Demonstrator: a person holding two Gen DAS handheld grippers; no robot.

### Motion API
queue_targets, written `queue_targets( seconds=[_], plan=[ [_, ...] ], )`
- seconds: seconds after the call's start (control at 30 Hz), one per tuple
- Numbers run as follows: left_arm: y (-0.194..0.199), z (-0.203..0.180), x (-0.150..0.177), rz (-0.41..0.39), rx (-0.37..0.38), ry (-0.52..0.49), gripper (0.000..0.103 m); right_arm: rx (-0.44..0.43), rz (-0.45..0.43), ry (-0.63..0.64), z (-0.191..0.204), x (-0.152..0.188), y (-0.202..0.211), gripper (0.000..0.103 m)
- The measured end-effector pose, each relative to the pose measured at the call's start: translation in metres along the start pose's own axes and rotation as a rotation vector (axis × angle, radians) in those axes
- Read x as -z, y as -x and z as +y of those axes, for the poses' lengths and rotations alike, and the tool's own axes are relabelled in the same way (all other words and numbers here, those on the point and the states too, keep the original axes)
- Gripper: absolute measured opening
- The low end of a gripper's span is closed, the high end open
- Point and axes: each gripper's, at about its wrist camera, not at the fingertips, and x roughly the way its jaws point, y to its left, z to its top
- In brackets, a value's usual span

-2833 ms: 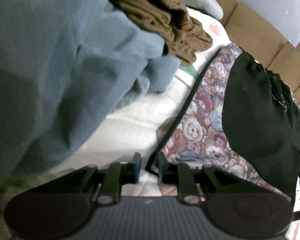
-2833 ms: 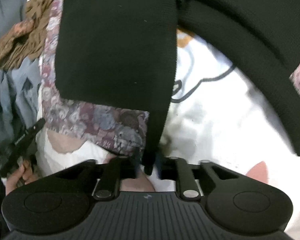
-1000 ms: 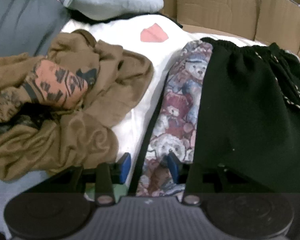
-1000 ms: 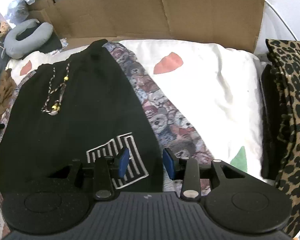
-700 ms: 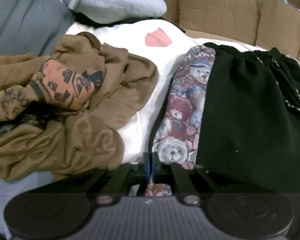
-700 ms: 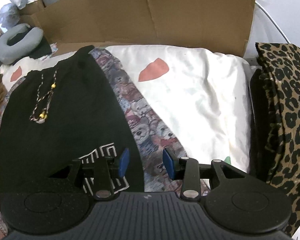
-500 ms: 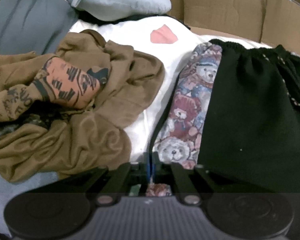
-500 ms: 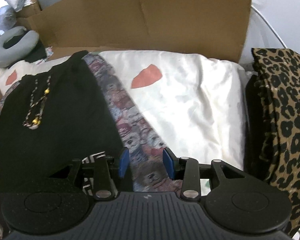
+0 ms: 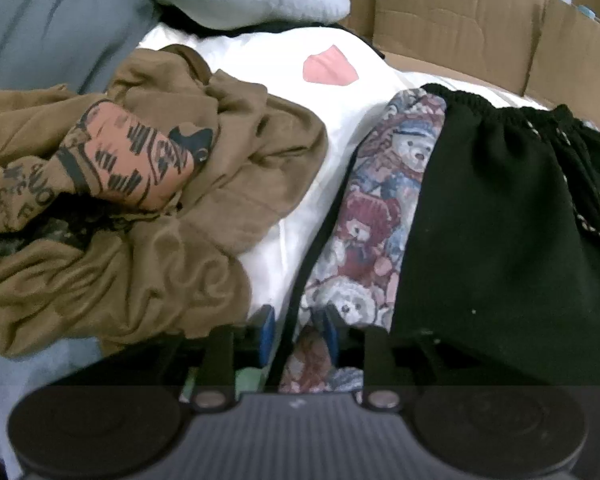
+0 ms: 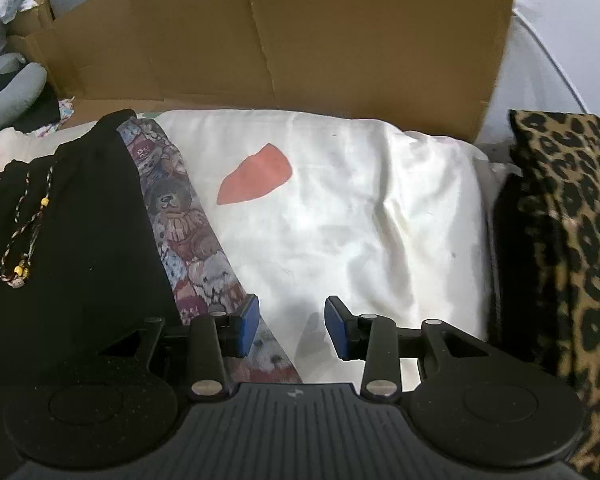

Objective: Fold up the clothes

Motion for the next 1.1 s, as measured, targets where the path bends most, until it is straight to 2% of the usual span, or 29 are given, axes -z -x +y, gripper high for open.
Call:
queue_targets(
  seconds=[0.47, 0.53, 0.63, 0.73, 0.9, 1.1],
  plan=[
    [-0.004, -0.005, 0.005, -0.042, -0.017, 0.033, 0.034, -0.016, 0.021, 0.113, 0.018, 0.012, -0.02, 0.038],
    [-0.003, -0.005, 0.005, -0.042, -0.015, 0.034, 0.034, -0.025, 0.026, 0.123, 0.02, 0.014, -0.02, 0.028],
    [-0.002, -0.005, 0.004, -0.044, -0.01, 0.032, 0.034, -0.044, 0.029, 0.133, 0.023, 0.01, -0.018, 0.021],
    [0.0, -0.003, 0.003, -0.055, 0.001, 0.04, 0.034, -0.059, 0.002, 0.105, 0.021, 0.001, -0.012, 0.022],
    [0.0, -0.002, 0.003, -0.06, 0.005, 0.047, 0.034, -0.036, -0.031, 0.064, 0.019, -0.015, -0.02, 0.022],
    [0.001, -0.004, 0.005, -0.056, 0.001, 0.03, 0.034, -0.011, -0.02, 0.062, 0.035, -0.015, -0.038, 0.022]
  ],
)
